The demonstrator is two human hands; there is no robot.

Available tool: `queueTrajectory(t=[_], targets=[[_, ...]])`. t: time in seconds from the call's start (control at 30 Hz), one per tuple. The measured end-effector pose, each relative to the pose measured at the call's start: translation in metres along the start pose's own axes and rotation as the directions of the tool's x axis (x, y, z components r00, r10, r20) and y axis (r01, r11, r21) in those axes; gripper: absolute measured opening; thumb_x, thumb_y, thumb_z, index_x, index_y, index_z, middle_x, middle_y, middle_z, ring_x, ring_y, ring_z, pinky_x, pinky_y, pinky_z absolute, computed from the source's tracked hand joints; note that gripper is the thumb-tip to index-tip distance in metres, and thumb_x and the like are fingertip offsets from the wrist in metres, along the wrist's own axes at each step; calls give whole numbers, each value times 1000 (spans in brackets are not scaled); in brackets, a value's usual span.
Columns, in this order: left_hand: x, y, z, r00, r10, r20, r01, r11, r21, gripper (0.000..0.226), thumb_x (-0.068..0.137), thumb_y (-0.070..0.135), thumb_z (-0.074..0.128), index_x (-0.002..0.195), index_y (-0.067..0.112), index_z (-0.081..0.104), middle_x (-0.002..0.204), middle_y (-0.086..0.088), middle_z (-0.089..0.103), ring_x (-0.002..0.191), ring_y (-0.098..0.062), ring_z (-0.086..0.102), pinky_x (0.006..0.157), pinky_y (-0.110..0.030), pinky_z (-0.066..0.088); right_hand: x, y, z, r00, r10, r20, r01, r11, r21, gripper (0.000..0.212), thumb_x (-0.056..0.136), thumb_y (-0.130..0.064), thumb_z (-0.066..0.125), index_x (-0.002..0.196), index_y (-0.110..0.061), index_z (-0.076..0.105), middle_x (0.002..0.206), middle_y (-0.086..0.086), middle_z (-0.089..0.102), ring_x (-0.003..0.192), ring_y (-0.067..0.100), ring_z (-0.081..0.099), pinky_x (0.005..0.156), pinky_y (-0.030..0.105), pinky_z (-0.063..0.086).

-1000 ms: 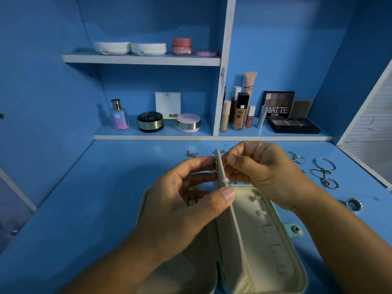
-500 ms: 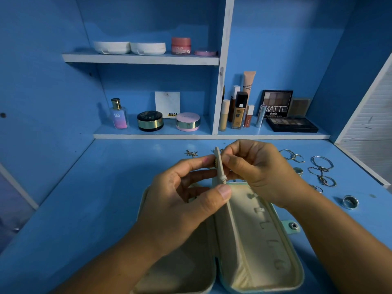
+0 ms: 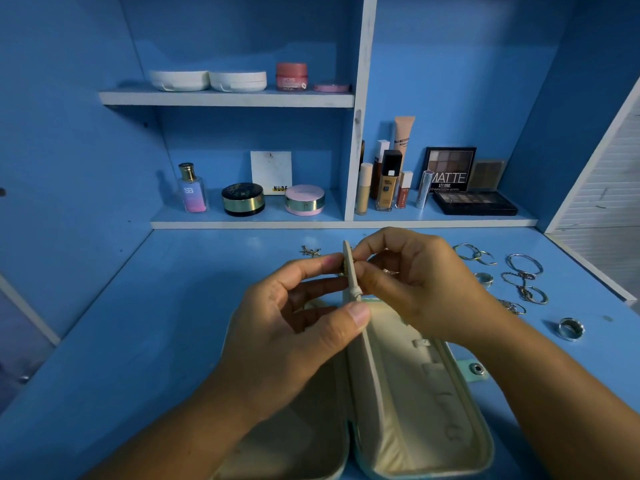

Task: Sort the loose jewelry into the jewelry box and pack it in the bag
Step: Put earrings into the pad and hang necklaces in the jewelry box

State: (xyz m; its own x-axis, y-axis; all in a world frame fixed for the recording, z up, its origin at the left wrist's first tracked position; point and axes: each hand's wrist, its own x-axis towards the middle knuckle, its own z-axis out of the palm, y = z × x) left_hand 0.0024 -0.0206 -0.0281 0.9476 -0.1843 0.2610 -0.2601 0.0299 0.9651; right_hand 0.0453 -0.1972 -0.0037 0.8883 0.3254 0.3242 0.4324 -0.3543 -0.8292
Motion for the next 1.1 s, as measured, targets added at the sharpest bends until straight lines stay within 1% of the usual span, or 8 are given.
queueTrajectory(t=[0.1, 0.2, 0.27, 0.37, 0.5, 0.63, 0.87, 1.1], targets=[[0, 1, 0, 1000, 3, 1, -3, 1000, 0, 61, 60, 43, 74, 117, 23, 66, 108, 3, 74, 103, -14, 70, 83, -25, 55, 1, 5, 6, 984, -151, -100, 128, 971, -203, 3, 87, -10, 65, 87, -12, 66, 77, -6, 65, 71, 6, 64, 57, 20, 52], [0, 2, -1, 1000, 13, 10, -13, 1000, 9, 60, 59, 43, 74, 115, 23, 66, 106, 4, 75, 101, -13, 70, 82, -22, 55, 1, 7, 9, 968, -213, -129, 175, 950, -258, 3, 88, -10, 65, 85, -12, 66, 78, -10, 62, 73, 4, 62, 58, 18, 51], [0, 1, -2, 1000, 15, 15, -15, 1000, 12, 59, 60, 44, 73, 115, 25, 66, 106, 5, 75, 102, -12, 70, 82, -21, 54, 1, 4, 8, 982, -155, -111, 130, 970, -206, 4, 88, -11, 64, 85, -11, 67, 76, -5, 66, 70, 6, 64, 57, 17, 51], [1, 1, -2, 998, 26, 55, -29, 998, 54, 58, 64, 46, 72, 119, 27, 63, 114, 7, 72, 111, -10, 65, 87, -24, 53, 3, -1, -3, 999, 50, -13, -49, 995, 90, 6, 89, -5, 60, 91, -1, 65, 72, 6, 68, 59, 3, 64, 53, 11, 46], [6, -1, -1, 998, 48, 43, -50, 998, 28, 46, 79, 32, 70, 123, 23, 60, 116, 8, 71, 111, -8, 65, 87, -23, 53, 5, 3, -22, 976, 111, 189, -183, 887, 424, 26, 88, 7, 57, 113, 3, 53, 96, 17, 63, 79, 17, 67, 68, 20, 52], [15, -4, 1, 998, 57, -36, -55, 996, 71, 31, 81, 32, 64, 112, 31, 64, 104, 14, 74, 100, -3, 69, 80, -19, 55, 7, 9, -18, 970, 57, 235, -148, 907, 394, 45, 76, -8, 73, 119, -7, 57, 100, 13, 63, 88, 18, 66, 79, 25, 53], [24, -6, -1, 988, 80, -130, -69, 994, 87, 28, 70, 35, 66, 96, 25, 70, 88, 6, 77, 84, -9, 73, 69, -17, 54, 8, 10, -3, 989, 25, 146, -80, 919, 386, 32, 73, -14, 67, 104, -11, 63, 85, 4, 67, 84, 17, 67, 79, 26, 56], [24, -10, -3, 983, 116, -143, -95, 985, 144, 19, 78, 35, 73, 95, 28, 68, 93, 7, 75, 89, -10, 72, 78, -25, 58, 8, 10, 2, 994, 24, 106, -62, 926, 373, 15, 77, -12, 65, 88, -2, 64, 87, 13, 72, 81, 23, 69, 76, 26, 57]])
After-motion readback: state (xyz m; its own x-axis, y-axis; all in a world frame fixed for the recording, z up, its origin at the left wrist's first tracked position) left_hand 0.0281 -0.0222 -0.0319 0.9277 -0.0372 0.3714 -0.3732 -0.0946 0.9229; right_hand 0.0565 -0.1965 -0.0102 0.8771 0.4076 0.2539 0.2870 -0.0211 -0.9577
